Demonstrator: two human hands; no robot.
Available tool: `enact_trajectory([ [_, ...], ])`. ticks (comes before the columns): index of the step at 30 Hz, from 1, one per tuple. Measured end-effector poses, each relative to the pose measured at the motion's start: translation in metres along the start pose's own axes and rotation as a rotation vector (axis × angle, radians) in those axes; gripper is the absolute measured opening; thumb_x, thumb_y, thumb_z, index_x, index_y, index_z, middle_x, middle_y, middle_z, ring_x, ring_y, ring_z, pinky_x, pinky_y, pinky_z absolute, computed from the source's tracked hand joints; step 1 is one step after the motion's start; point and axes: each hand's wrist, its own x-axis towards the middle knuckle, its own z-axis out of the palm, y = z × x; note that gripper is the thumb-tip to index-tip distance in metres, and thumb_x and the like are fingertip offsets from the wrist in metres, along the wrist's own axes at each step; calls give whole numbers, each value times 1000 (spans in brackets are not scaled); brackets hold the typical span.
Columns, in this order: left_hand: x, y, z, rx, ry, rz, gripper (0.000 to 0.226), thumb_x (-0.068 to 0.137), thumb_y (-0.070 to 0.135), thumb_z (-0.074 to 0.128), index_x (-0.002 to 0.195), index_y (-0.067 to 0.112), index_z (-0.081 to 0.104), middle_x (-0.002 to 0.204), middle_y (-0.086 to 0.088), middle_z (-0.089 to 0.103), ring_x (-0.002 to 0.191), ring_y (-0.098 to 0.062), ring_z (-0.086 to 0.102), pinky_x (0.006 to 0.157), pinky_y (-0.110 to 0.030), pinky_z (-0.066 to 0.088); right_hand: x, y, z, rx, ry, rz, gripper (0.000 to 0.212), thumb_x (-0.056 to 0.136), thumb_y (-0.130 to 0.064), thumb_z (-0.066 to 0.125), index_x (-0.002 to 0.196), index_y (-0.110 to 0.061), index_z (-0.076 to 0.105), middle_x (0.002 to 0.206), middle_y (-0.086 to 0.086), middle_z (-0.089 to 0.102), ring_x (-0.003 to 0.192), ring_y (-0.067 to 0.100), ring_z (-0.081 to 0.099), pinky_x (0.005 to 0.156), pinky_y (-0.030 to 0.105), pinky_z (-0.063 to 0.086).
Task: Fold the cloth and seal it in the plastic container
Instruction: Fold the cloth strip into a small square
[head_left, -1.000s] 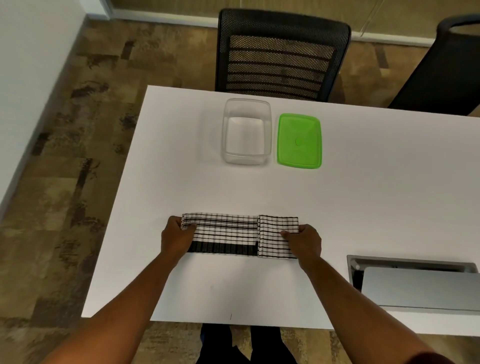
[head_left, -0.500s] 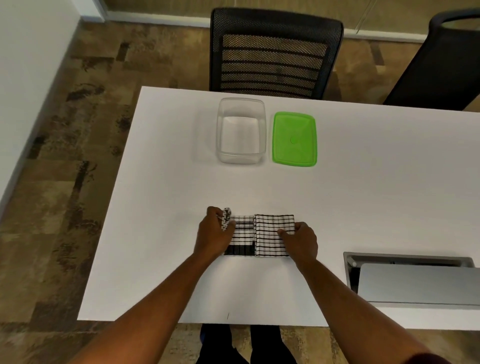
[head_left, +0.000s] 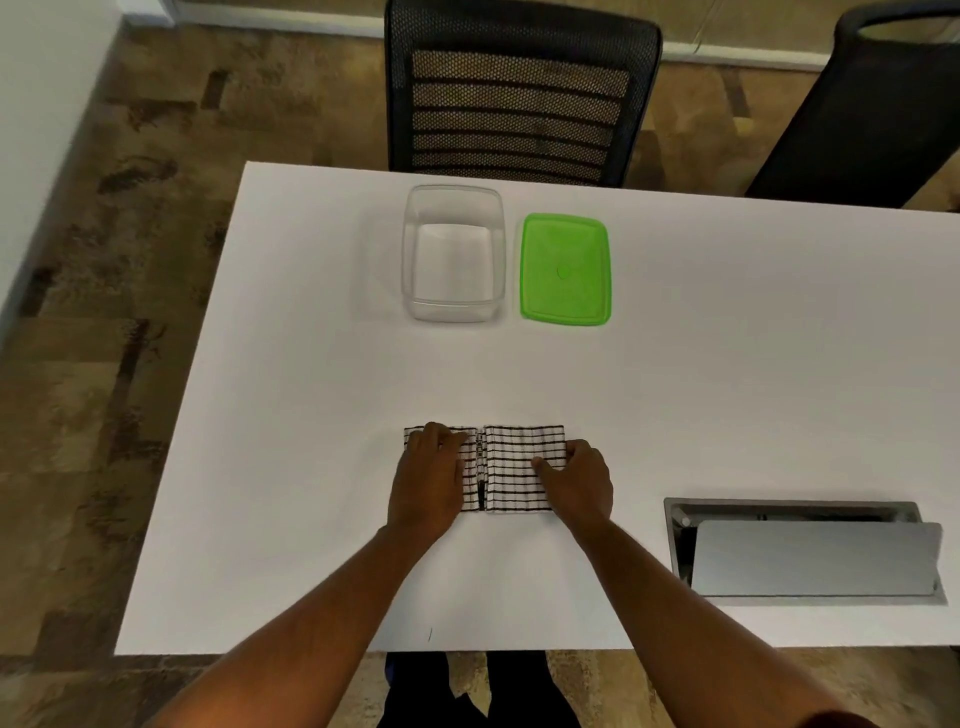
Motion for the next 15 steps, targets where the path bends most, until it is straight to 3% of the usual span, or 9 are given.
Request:
enact_trajectory([
  [3, -5, -11, 10, 87, -121, 145, 59, 102, 29, 48, 157, 14, 33, 166, -1, 27, 156, -23, 19, 125, -39, 25, 2, 2, 1, 18, 4, 0, 48, 84, -48, 74, 119, -16, 63, 115, 3, 66, 107, 25, 65, 87, 35, 51],
  [6, -8, -19, 24, 181, -173, 170, 67, 106, 36, 37, 162, 15, 8, 170, 5, -1, 158, -18, -5, 129, -38, 11, 4, 5, -1, 96, -9, 21, 48, 83, -49, 76, 116, -16, 63, 110, 0, 68, 104, 23, 66, 91, 40, 55],
  [10, -9, -21, 31, 169, -152, 158, 70, 104, 34, 36, 162, 25, -2, 171, 7, -9, 158, -16, -9, 128, -36, 4, 5, 8, -7, 214, -39, 7, 41, 82, -35, 83, 111, -17, 61, 91, -11, 64, 94, 18, 66, 85, 36, 55],
  [15, -10, -19, 31, 284, -133, 193, 64, 104, 35, 30, 162, 29, 5, 170, 11, -3, 158, -23, -2, 127, -42, 11, 3, -1, -14, 245, -36, -43, 41, 80, -28, 86, 112, -17, 62, 86, -14, 60, 88, 15, 62, 83, 34, 54],
])
